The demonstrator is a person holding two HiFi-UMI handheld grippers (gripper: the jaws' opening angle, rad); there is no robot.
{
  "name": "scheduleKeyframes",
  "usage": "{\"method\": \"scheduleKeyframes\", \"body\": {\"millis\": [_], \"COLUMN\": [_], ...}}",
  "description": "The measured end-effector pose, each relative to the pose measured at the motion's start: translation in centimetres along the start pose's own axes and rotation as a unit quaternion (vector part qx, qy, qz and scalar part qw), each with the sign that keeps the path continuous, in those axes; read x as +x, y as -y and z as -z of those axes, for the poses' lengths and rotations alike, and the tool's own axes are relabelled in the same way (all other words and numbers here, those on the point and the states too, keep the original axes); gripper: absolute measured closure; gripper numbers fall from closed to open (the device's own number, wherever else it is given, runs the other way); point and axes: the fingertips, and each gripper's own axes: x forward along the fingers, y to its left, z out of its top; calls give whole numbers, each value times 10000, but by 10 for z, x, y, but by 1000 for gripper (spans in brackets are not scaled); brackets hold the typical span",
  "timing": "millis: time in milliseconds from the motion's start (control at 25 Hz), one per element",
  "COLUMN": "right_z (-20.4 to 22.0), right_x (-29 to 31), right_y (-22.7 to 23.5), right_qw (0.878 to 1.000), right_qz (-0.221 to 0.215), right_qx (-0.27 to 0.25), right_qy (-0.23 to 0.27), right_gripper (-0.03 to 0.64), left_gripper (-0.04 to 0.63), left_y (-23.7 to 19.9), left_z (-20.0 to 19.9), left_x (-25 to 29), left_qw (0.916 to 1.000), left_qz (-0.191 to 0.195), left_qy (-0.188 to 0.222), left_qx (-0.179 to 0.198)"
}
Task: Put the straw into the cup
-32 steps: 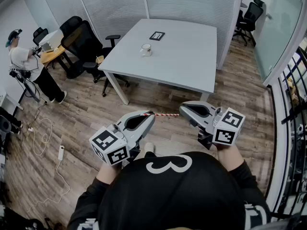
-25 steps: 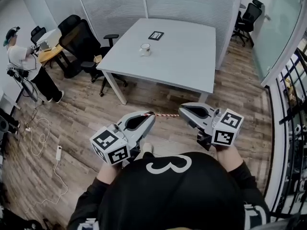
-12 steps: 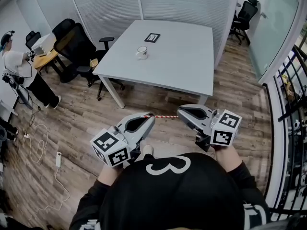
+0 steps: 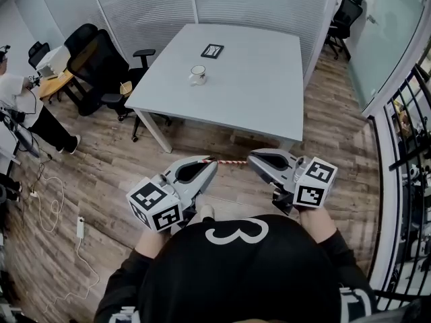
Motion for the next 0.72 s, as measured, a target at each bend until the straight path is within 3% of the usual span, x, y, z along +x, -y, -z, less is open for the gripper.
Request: {"method": "scheduleKeyframes", "body": {"millis": [720], "right_z": [-27], "right_x": [143], "right_y": [99], "right_qw": [9988], "right_qz": [382], "right_qx": [169], "right_qy": [236], "right_gripper": [603], "left_gripper": [560], "left_y": [-184], "left_z": [-38], "left_x": [6], "left_qw": [9994], "left_qz": [249], "left_qy": [-251], "left_qx": [41]}}
